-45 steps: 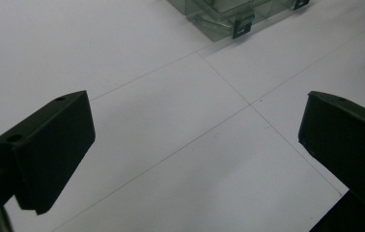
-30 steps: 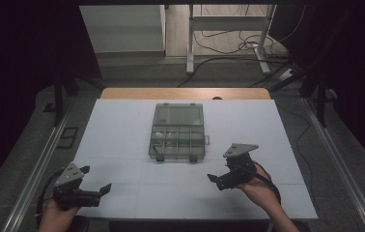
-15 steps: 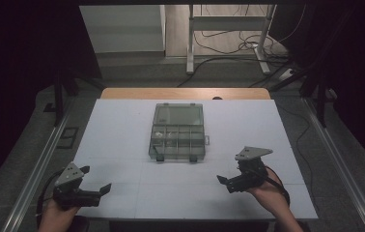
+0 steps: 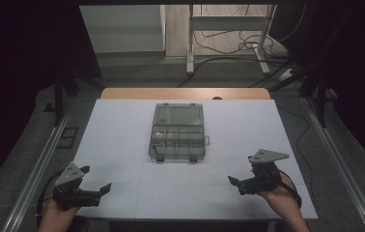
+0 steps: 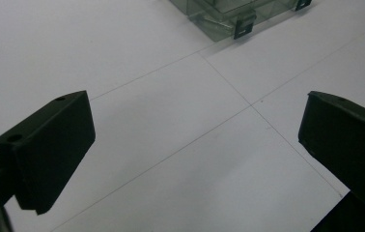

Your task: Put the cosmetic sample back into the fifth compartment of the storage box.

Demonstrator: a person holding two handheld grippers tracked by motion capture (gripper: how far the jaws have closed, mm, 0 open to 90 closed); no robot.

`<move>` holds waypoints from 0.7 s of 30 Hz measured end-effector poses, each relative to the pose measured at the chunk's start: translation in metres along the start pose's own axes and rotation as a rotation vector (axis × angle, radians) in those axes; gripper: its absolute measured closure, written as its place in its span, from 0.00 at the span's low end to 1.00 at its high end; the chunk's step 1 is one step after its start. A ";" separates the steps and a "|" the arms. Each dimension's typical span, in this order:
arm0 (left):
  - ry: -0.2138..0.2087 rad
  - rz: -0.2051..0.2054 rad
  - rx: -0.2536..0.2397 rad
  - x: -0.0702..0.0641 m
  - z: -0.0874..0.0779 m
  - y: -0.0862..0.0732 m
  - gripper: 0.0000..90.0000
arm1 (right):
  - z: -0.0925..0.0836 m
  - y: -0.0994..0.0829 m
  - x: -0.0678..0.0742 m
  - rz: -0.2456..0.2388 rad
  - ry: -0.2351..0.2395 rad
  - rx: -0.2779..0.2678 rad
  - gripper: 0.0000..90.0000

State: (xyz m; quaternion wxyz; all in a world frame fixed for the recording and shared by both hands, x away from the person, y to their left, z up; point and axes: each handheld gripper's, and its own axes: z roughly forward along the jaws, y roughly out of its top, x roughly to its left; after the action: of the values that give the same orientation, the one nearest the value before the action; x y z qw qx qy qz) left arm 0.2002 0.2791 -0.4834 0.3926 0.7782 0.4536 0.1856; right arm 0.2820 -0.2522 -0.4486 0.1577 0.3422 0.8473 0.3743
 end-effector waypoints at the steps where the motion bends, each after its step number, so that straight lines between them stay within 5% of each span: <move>1: 0.000 0.000 0.000 0.000 0.000 0.000 0.00 | -0.001 -0.001 0.000 0.003 -0.002 -0.003 0.00; 21: 0.001 -0.007 0.001 0.001 0.000 0.000 0.00 | -0.023 -0.019 -0.015 0.034 -0.080 -0.016 0.00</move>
State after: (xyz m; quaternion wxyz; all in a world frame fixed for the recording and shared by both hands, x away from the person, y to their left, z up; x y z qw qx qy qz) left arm 0.2007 0.2796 -0.4835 0.3926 0.7768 0.4565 0.1844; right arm 0.2718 -0.2842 -0.4467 0.1878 0.3700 0.8313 0.3699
